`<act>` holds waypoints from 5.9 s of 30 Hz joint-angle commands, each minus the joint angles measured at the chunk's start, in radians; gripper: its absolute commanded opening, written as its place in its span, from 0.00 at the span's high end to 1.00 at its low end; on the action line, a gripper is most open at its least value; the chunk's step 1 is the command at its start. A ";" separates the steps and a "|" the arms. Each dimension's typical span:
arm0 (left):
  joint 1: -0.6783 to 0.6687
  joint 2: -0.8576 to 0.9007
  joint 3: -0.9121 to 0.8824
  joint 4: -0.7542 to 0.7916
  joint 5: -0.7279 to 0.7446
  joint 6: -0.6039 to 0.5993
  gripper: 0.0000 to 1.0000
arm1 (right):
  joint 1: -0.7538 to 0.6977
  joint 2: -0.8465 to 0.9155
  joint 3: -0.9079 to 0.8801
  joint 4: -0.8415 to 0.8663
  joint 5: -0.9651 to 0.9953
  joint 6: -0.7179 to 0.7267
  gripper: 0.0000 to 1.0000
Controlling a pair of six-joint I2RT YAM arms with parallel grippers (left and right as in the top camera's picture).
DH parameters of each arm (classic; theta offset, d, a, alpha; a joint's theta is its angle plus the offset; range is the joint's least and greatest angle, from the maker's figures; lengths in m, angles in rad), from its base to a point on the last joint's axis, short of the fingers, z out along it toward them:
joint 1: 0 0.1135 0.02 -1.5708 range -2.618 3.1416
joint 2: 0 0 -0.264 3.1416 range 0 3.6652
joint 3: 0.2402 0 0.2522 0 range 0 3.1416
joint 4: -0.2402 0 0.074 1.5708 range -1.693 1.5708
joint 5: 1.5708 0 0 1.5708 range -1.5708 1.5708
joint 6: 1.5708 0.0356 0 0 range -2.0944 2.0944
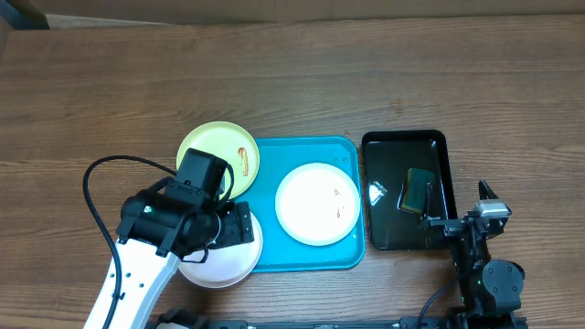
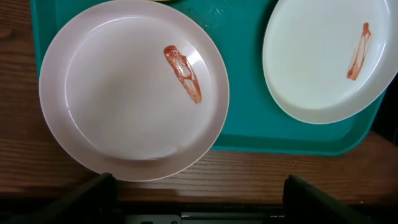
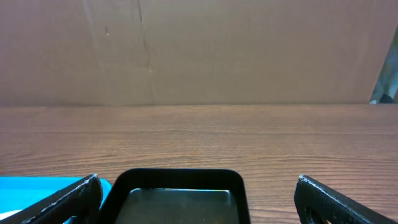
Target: Clean dirty plates on tray and stack at the side
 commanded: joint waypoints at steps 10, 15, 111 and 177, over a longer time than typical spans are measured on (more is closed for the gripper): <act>-0.007 0.004 -0.006 0.026 0.019 -0.016 0.09 | -0.006 -0.011 -0.010 0.005 0.009 0.004 0.00; -0.007 0.004 -0.006 0.031 0.018 0.009 0.07 | -0.006 -0.009 -0.010 0.005 0.009 0.004 0.00; -0.166 0.627 -0.157 0.716 0.016 -0.084 0.48 | -0.005 1.559 0.806 -0.729 -0.088 0.566 0.32; -0.166 0.627 -0.157 0.702 0.016 -0.077 0.96 | 0.105 1.484 1.024 -0.865 -0.013 0.439 0.96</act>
